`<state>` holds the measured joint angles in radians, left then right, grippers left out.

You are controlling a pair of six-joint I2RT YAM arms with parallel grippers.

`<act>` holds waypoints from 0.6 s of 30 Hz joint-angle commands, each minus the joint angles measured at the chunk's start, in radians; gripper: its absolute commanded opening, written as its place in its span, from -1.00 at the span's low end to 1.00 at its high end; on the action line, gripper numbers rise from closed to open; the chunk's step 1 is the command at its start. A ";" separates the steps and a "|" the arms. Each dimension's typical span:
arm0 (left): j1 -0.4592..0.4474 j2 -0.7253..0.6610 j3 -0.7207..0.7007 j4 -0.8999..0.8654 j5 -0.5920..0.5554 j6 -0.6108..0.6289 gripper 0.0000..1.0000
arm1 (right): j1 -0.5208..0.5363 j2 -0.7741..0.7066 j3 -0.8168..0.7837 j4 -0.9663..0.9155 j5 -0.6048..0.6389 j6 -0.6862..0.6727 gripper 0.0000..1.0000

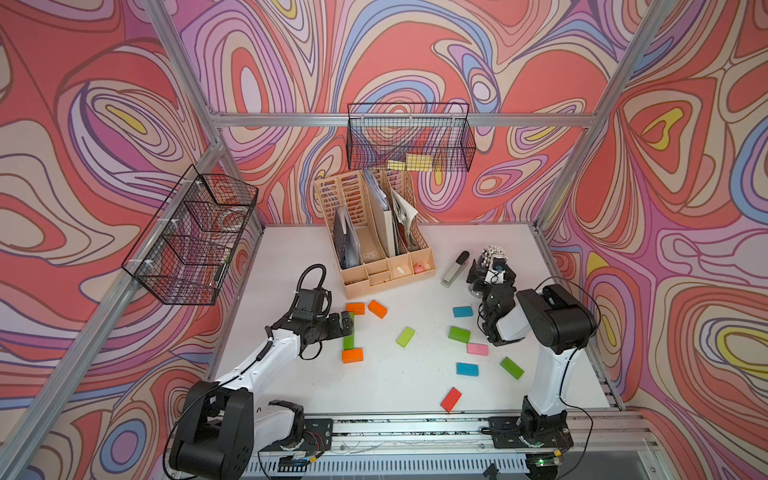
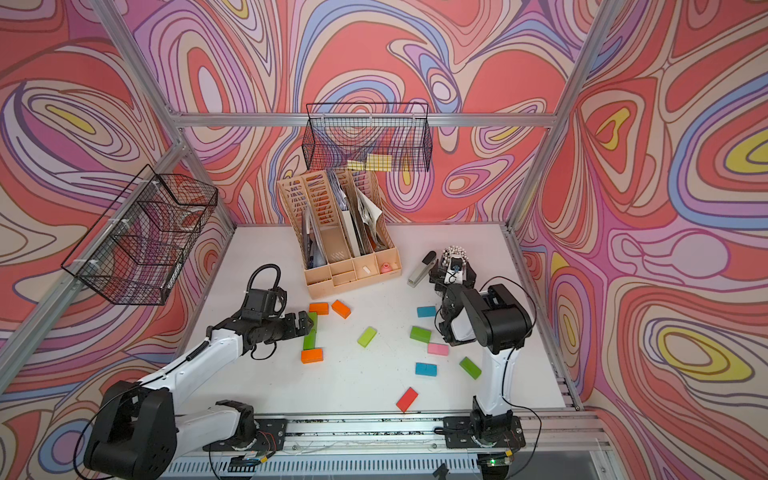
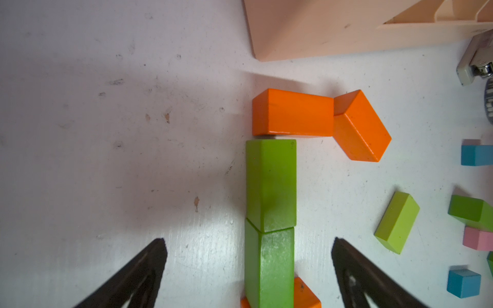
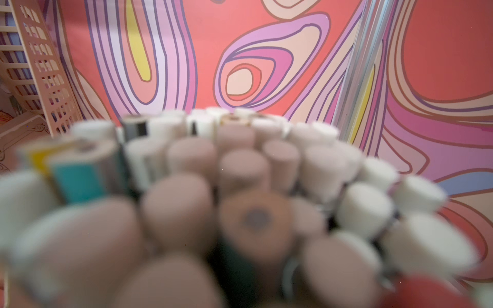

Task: Assemble the letter c with building blocks
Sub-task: Place the distractor at the center of the board.

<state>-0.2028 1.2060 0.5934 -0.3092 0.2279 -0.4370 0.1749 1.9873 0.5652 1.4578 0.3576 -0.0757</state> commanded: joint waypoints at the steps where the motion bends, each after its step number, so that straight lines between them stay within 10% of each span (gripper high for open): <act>1: 0.005 -0.005 -0.006 0.007 -0.007 0.014 0.99 | -0.006 -0.026 -0.018 0.028 0.042 -0.022 0.96; 18: 0.006 -0.003 -0.006 0.007 -0.009 0.014 0.99 | 0.043 -0.285 -0.134 -0.087 0.114 -0.019 0.96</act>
<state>-0.2028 1.2060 0.5934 -0.3092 0.2279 -0.4370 0.2050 1.7382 0.4534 1.3888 0.4492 -0.0860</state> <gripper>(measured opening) 0.994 0.982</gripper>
